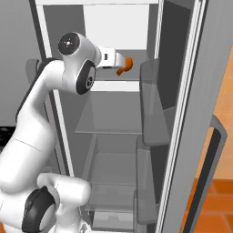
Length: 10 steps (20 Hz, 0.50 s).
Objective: Place one corn and one chicken drumstick in each tupperware on the nearby counter, to pack two identical lunches.
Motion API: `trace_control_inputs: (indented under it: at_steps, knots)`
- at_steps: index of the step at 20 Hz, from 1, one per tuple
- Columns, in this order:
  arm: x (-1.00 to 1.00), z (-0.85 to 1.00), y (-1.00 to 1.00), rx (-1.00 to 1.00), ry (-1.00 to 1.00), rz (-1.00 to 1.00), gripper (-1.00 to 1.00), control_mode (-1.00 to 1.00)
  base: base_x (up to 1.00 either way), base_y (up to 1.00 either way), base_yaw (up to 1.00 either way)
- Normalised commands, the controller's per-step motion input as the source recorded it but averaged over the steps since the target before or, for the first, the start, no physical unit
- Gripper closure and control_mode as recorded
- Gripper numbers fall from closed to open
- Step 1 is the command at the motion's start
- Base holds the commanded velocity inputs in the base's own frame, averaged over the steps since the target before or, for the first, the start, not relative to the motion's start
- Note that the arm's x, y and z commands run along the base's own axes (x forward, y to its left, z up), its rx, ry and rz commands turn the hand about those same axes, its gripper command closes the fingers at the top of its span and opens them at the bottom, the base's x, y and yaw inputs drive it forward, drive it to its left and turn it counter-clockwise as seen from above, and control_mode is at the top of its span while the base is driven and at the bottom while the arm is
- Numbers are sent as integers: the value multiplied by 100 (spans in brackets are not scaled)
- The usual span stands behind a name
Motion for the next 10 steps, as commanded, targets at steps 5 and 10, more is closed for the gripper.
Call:
trace_control_inputs:
  at_steps: [5, 10]
  knots:
    - [53, -3, -2, 0, 0, -1, -100, -100, 0, 0, 0]
    - [53, -16, -4, 0, 0, 0, -100, -100, 0, 0, 0]
